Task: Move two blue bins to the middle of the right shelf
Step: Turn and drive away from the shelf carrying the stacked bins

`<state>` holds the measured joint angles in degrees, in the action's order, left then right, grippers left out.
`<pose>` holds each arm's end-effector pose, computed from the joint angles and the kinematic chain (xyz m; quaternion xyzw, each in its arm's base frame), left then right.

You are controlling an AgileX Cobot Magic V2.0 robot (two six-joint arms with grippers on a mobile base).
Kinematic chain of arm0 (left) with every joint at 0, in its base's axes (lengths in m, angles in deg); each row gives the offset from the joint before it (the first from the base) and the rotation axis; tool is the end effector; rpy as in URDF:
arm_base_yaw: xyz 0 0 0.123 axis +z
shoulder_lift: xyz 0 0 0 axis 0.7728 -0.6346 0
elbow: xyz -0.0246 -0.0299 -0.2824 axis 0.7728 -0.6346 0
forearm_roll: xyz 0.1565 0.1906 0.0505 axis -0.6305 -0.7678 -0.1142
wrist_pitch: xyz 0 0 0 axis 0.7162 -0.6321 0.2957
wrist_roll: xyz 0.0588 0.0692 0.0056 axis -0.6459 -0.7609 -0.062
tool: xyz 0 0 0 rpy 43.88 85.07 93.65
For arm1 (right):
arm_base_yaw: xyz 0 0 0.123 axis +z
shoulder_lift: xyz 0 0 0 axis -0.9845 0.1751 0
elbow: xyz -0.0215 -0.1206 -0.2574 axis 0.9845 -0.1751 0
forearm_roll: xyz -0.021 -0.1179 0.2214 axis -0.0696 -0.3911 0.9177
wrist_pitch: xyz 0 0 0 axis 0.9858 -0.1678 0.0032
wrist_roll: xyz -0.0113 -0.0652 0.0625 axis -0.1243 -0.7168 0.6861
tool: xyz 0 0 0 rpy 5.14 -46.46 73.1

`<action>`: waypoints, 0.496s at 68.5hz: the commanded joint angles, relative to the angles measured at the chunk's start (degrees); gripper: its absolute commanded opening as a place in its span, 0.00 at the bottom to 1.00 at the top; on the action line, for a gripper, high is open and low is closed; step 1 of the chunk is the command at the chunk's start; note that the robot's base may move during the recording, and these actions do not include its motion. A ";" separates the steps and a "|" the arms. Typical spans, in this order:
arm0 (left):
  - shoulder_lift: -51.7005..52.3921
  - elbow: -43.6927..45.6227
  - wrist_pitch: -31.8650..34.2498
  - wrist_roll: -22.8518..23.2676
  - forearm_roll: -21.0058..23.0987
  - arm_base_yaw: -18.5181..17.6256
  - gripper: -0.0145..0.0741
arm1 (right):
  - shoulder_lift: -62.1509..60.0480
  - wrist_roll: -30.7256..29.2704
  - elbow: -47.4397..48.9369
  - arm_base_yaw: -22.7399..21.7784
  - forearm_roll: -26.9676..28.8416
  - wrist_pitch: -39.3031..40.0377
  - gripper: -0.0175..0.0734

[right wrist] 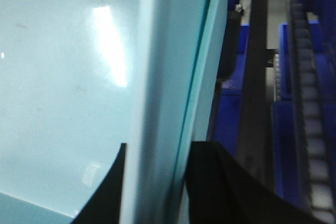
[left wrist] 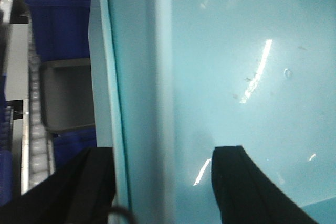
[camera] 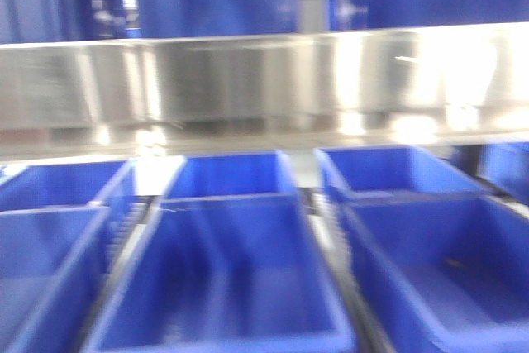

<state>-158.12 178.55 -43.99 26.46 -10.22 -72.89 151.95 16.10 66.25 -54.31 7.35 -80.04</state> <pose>0.2091 -0.0946 0.5020 0.1088 0.8111 -0.1982 0.5395 0.2463 0.1296 0.5001 -0.1061 0.8533 0.2234 0.4590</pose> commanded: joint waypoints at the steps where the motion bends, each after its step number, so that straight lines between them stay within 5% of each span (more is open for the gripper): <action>1: 1.05 0.91 4.64 -2.49 1.41 -0.17 0.04 | -0.83 -0.60 1.05 -0.22 -0.17 4.52 0.02; 34: 1.05 0.91 4.64 -2.49 1.41 -0.17 0.04 | -0.83 -0.60 1.05 -0.22 -0.17 4.52 0.02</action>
<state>-158.12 178.55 -43.86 26.34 -10.18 -72.89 151.95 16.10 66.25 -54.31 7.35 -80.04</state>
